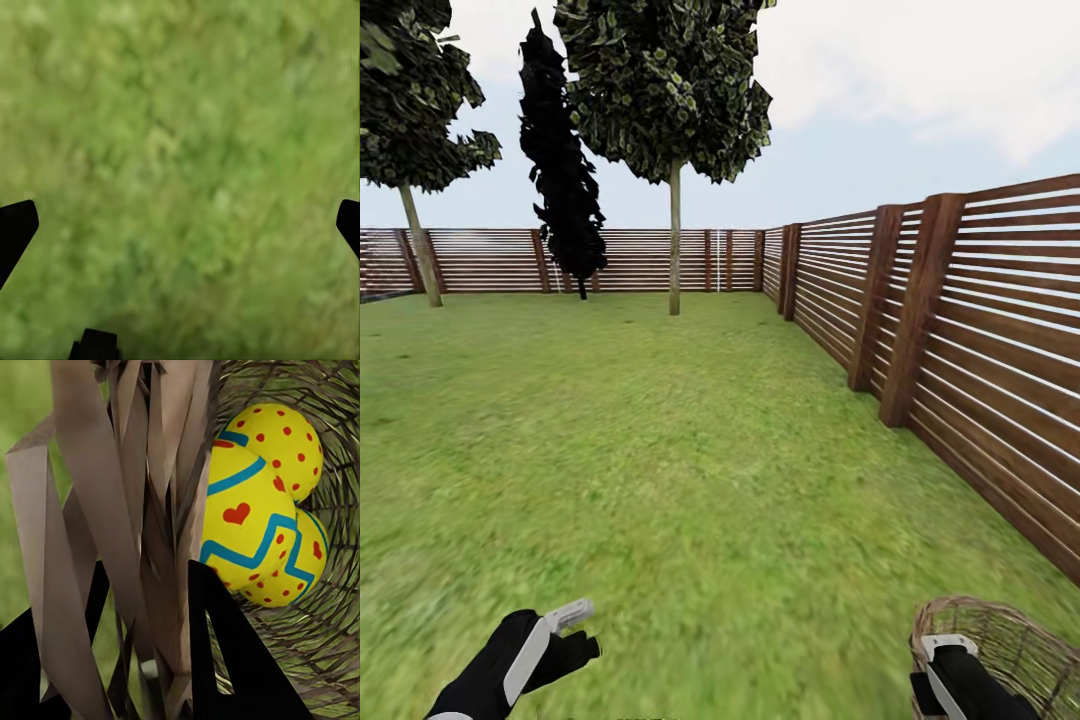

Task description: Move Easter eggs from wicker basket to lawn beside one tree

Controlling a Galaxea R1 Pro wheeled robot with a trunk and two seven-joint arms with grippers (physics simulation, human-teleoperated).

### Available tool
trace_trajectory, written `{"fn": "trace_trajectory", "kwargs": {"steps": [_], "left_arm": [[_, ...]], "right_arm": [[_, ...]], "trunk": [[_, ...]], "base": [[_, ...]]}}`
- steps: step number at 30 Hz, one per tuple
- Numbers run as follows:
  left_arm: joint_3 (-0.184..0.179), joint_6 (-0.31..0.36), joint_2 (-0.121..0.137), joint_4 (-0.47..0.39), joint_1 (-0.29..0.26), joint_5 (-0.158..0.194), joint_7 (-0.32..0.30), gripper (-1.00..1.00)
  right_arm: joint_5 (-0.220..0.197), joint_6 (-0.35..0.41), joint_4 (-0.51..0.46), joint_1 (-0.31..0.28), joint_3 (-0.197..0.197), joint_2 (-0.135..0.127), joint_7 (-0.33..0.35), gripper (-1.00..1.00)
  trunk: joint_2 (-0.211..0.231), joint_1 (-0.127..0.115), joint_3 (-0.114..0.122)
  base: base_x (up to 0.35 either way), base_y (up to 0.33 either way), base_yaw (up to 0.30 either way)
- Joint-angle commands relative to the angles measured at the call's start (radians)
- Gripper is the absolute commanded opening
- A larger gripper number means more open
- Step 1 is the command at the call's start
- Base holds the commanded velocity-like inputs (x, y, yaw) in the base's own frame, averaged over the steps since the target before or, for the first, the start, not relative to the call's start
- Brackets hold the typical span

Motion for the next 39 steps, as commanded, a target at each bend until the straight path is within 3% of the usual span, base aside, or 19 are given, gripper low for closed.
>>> {"fn": "trace_trajectory", "kwargs": {"steps": [1,39], "left_arm": [[0.001,0.004,0.000,-0.001,-0.001,0.011,0.008,1.00],[0.002,0.004,0.000,-0.001,-0.001,0.011,0.008,1.00]], "right_arm": [[0.010,0.007,-0.002,0.000,0.001,0.000,-0.001,-1.00],[0.010,0.005,-0.002,0.000,0.002,0.001,-0.001,-1.00]], "trunk": [[-0.001,0.000,-0.001],[-0.001,0.000,-0.001]], "base": [[0.000,0.000,0.295],[0.000,0.000,0.296]]}}
